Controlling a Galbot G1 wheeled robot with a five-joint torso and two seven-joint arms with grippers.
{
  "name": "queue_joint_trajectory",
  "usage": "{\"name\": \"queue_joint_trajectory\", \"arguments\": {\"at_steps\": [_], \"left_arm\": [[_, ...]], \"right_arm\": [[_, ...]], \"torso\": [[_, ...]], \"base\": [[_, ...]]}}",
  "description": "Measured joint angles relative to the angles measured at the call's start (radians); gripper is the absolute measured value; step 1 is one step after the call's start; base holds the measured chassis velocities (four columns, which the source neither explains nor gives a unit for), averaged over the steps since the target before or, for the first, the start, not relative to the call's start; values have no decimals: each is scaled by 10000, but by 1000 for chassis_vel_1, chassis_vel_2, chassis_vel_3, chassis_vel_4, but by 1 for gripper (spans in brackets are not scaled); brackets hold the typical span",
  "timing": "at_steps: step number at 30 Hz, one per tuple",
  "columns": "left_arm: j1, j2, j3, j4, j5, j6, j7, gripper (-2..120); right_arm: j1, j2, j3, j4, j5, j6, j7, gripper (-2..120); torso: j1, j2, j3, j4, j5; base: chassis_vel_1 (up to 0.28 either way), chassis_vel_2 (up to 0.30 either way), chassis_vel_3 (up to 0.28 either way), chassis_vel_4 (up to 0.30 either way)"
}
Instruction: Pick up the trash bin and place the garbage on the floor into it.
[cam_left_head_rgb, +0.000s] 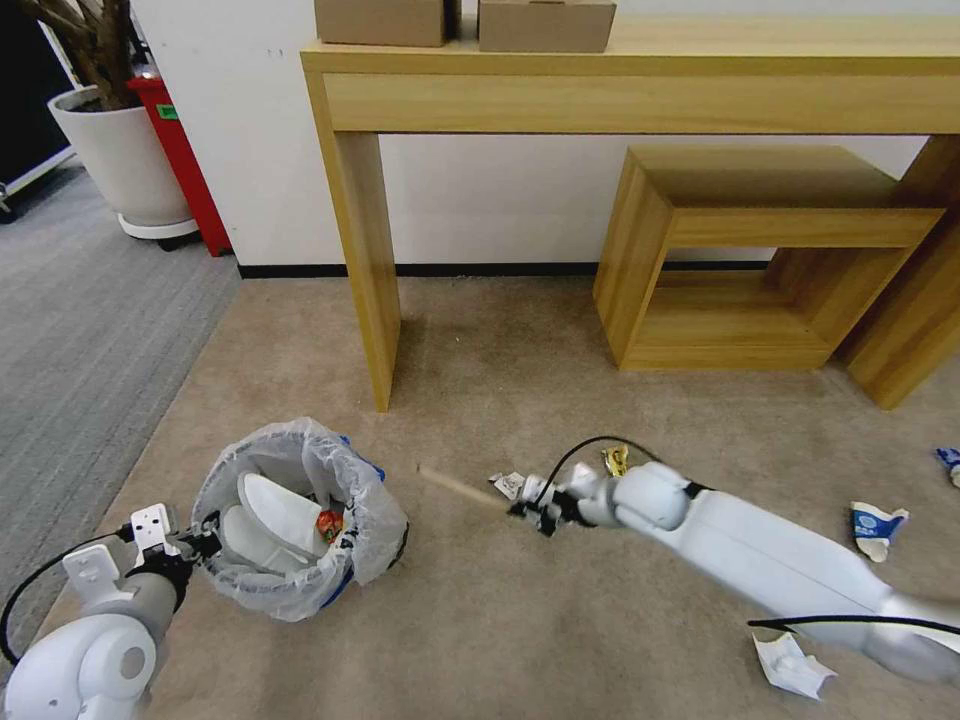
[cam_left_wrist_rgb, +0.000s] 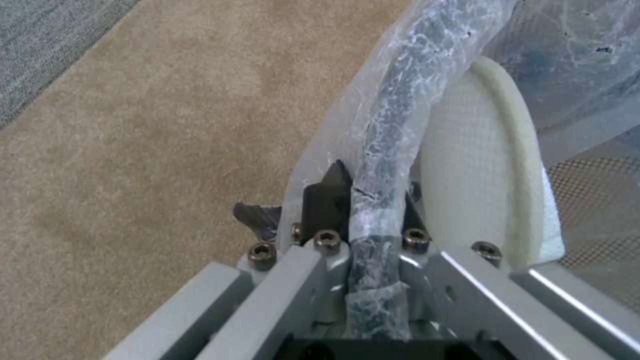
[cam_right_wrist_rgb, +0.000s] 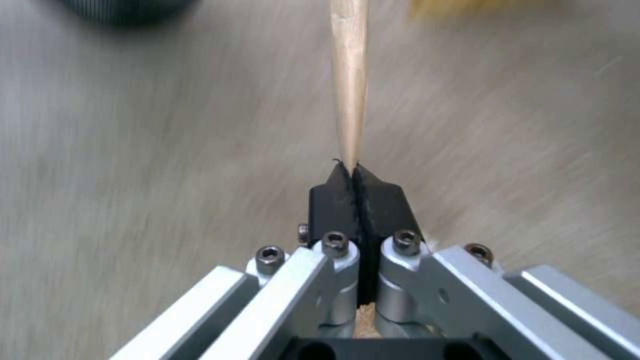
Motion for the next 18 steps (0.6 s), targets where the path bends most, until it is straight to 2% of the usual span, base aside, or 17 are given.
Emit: {"name": "queue_joint_trajectory", "arguments": {"at_steps": [1, 2, 3, 7, 8, 15, 16, 17, 18], "left_arm": [[35, 34, 23, -41, 8, 9, -1, 0], [35, 34, 23, -41, 8, 9, -1, 0], [75, 70, 41, -99, 11, 17, 0, 0], [119, 102, 72, -186, 22, 43, 0, 0], [144, 107, 87, -290, 26, 80, -3, 0], [174, 116, 91, -433, 16, 110, -11, 0], [176, 118, 89, -453, 12, 113, -14, 0], [186, 125, 81, -523, -18, 136, -33, 0], [186, 125, 81, -523, -18, 136, -33, 0]], "right_arm": [[-356, -303, 814, 597, 389, 256, 116, 0], [-356, -303, 814, 597, 389, 256, 116, 0], [-660, -541, 1563, 1320, 957, 412, 340, 0], [-896, -630, 2223, 2246, 1778, 819, 584, 0], [-943, -615, 2347, 2985, 2408, 1150, 838, 0], [-885, -265, 2007, 3944, 3303, 1730, 1406, 0], [-848, -180, 1900, 4008, 3414, 1877, 1468, 0], [-689, 142, 1417, 4084, 3749, 2474, 1659, 0], [-689, 142, 1417, 4084, 3749, 2474, 1659, 0]], "torso": [[0, 0, 0, -3, 2], [0, 0, 0, -3, 2], [0, 0, 0, -4, 0], [0, 0, -1, -2, 1], [0, 0, 0, 0, 0], [0, 0, 0, -1, 2], [0, 0, 0, -1, 0], [0, 0, -1, 0, -1], [0, 0, -1, 0, -1]], "base": [[0, 0, 0, 0], [0, 0, 0, 0], [0, 0, 0, 0], [0, 0, 0, 0], [0, 0, 0, 0], [0, 0, 0, 0], [0, 0, 0, 0], [0, 0, 0, 0], [0, 0, 0, 0]]}}
